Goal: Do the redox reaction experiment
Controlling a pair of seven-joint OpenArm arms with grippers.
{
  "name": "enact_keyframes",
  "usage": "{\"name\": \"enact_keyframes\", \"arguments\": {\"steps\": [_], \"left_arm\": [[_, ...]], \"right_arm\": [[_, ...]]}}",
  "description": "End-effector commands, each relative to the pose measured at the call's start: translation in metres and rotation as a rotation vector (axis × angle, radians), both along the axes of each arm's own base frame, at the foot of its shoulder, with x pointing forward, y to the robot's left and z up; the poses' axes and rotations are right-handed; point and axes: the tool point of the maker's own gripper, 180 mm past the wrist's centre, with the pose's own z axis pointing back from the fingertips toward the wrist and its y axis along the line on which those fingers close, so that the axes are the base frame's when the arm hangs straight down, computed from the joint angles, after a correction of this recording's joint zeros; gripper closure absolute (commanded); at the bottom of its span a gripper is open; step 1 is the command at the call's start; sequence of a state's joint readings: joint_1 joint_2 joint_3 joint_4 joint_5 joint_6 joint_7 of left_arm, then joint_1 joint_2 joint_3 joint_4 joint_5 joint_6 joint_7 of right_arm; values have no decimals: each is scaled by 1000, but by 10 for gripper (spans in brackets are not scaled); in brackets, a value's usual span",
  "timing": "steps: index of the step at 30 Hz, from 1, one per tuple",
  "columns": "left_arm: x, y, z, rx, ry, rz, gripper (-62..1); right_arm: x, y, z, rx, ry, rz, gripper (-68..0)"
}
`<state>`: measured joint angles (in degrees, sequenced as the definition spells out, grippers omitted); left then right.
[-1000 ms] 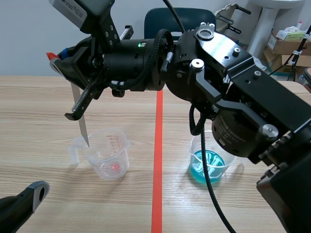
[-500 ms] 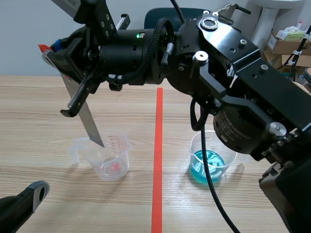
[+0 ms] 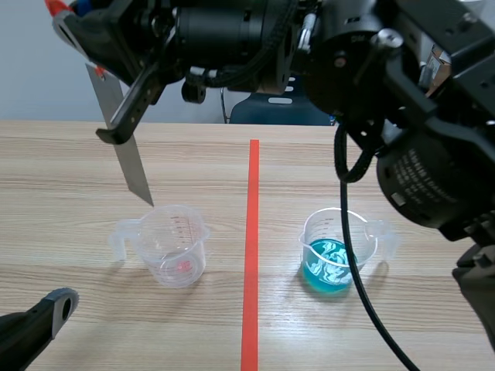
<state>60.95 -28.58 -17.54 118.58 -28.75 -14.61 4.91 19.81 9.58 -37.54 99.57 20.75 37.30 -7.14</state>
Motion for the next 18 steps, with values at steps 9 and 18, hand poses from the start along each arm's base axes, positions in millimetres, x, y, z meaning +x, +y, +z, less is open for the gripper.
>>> {"name": "enact_keyframes", "arguments": {"steps": [9,18], "left_arm": [[2,-2,4,-19,-16,3,-623],[2,-2,4,-19,-16,3,-623]], "right_arm": [[-11,-9,44,85,-94,12,-10],[-16,-17,49,86,-107,9,-10]]}}
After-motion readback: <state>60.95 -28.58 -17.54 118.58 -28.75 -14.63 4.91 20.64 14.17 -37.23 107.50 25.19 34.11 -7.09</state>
